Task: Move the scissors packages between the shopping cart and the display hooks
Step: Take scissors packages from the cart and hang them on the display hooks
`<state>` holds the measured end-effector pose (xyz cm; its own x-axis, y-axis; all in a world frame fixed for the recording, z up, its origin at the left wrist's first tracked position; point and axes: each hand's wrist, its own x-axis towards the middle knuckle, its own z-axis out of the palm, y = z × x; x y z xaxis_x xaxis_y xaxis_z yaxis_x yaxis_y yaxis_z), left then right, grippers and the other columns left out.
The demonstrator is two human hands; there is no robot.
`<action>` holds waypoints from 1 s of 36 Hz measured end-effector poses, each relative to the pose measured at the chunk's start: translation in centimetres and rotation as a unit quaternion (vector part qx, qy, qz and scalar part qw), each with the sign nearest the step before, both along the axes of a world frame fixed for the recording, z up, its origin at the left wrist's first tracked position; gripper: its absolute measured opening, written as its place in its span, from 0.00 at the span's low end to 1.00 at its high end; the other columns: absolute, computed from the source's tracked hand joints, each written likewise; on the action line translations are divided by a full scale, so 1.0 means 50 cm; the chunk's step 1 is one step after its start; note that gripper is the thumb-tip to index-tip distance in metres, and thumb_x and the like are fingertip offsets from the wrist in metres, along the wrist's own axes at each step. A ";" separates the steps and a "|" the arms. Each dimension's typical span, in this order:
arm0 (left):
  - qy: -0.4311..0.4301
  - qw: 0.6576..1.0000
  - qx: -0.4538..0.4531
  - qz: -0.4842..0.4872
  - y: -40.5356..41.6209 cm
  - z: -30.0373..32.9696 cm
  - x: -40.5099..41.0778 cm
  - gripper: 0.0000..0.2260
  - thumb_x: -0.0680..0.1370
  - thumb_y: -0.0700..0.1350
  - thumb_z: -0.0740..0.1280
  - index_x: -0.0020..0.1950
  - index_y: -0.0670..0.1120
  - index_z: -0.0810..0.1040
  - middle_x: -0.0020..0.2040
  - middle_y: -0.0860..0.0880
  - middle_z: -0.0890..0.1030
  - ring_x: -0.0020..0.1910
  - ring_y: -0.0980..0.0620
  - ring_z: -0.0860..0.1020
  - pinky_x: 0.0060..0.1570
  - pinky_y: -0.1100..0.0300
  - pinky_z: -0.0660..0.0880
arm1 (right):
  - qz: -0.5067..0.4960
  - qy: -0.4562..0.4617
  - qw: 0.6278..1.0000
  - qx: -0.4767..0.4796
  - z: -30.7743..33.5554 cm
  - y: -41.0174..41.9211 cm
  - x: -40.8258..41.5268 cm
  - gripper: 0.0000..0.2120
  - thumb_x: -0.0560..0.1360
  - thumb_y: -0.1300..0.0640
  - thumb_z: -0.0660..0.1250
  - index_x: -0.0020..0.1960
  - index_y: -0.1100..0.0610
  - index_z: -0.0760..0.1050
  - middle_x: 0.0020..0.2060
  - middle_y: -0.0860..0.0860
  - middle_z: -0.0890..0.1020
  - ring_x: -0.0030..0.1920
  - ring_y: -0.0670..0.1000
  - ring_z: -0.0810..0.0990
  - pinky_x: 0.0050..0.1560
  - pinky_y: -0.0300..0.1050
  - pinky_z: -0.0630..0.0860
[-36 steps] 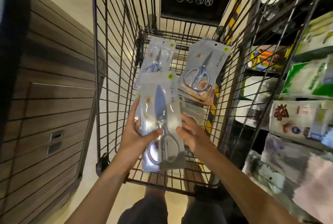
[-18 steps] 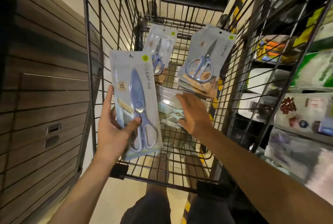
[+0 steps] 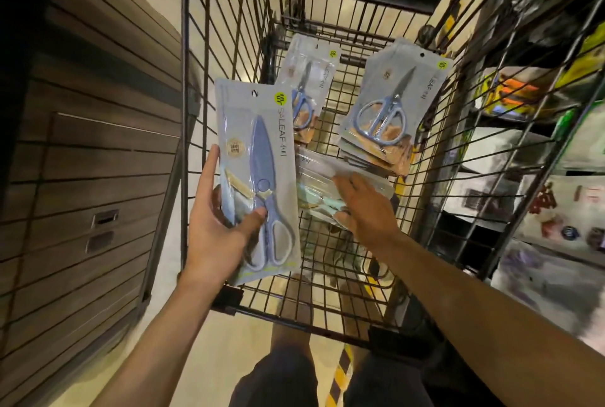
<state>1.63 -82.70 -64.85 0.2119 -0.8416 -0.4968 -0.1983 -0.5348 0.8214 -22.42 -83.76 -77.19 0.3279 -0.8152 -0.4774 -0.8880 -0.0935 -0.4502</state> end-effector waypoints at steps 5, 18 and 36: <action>0.001 1.000 -0.003 0.005 0.005 0.018 -0.007 0.46 0.72 0.29 0.74 0.81 0.57 0.58 0.60 0.67 0.79 0.61 0.63 0.80 0.50 0.70 0.79 | 0.005 -0.037 0.997 0.062 0.023 -0.002 -0.009 0.28 0.76 0.54 0.71 0.72 0.53 0.63 0.62 0.56 0.77 0.58 0.59 0.78 0.51 0.51 0.76; 0.012 0.998 -0.054 -0.031 -0.029 0.202 -0.014 0.45 0.72 0.29 0.75 0.82 0.52 0.58 0.76 0.56 0.71 0.73 0.56 0.73 0.68 0.49 0.74 | -0.304 -0.238 0.904 0.183 0.280 0.026 -0.041 0.40 0.74 0.61 0.76 0.77 0.47 0.59 0.67 0.42 0.72 0.69 0.50 0.73 0.68 0.50 0.73; 0.061 0.969 -0.134 -0.199 -0.039 0.505 -0.026 0.45 0.72 0.35 0.77 0.80 0.63 0.59 0.78 0.57 0.68 0.75 0.55 0.70 0.73 0.43 0.70 | -0.541 -0.387 0.738 -0.107 0.684 0.213 -0.082 0.41 0.74 0.62 0.76 0.73 0.31 0.61 0.62 0.44 0.81 0.61 0.44 0.81 0.59 0.48 0.81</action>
<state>0.30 -84.63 -39.58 -0.2027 -0.9466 -0.2509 -0.2385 -0.2008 0.9502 -26.49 -73.13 -42.98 -0.4648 -0.8295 -0.3098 0.0216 0.3392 -0.9405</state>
